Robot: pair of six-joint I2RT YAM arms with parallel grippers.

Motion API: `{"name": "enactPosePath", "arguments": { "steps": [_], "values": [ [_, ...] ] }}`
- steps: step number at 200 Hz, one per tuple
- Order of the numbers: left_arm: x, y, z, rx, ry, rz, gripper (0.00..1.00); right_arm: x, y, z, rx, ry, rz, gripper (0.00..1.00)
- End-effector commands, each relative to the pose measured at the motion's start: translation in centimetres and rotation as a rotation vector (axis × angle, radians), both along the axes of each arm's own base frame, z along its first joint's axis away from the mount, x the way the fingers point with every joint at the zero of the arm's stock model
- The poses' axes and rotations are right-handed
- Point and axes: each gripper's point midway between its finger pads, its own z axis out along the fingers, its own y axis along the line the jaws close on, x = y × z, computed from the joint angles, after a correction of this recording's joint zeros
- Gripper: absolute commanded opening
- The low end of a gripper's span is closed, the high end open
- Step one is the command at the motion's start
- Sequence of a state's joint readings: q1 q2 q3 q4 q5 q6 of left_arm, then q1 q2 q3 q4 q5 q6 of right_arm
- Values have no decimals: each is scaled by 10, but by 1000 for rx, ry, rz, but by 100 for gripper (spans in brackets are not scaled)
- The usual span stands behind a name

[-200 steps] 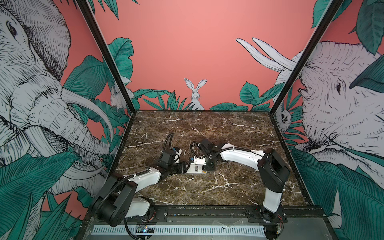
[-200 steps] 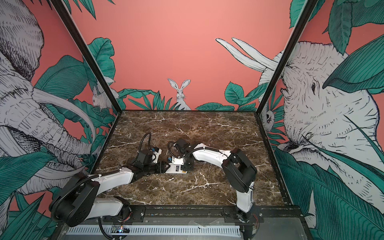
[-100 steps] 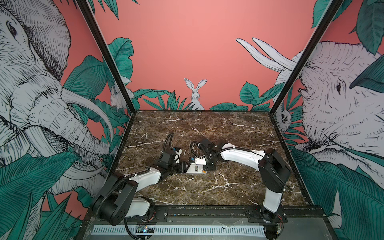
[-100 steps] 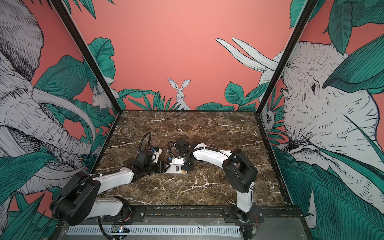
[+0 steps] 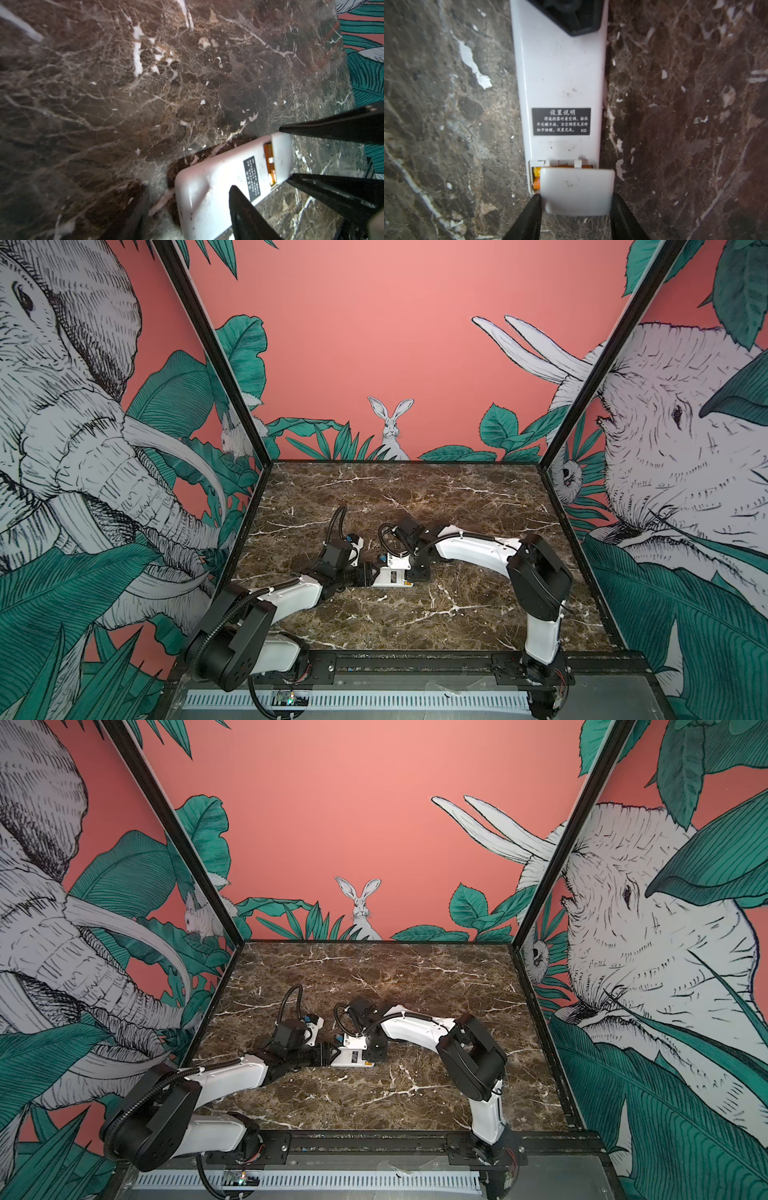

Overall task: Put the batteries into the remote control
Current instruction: 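Press the right gripper on the cover, pushing it fully closed toward the left gripper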

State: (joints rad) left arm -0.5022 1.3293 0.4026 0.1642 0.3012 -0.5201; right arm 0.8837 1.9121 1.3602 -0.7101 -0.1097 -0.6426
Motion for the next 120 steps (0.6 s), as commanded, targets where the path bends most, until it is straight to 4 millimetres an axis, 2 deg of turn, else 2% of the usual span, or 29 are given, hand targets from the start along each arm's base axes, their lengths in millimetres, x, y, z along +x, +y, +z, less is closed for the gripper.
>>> {"name": "enactPosePath", "arguments": {
  "steps": [1,120],
  "values": [
    [-37,25,-41,106,175,23,62,-5,0,-1,-18,18,20,46],
    [-36,25,-41,107,175,25,62,-12,-6,-9,-63,21,28,45]
  ]
}}
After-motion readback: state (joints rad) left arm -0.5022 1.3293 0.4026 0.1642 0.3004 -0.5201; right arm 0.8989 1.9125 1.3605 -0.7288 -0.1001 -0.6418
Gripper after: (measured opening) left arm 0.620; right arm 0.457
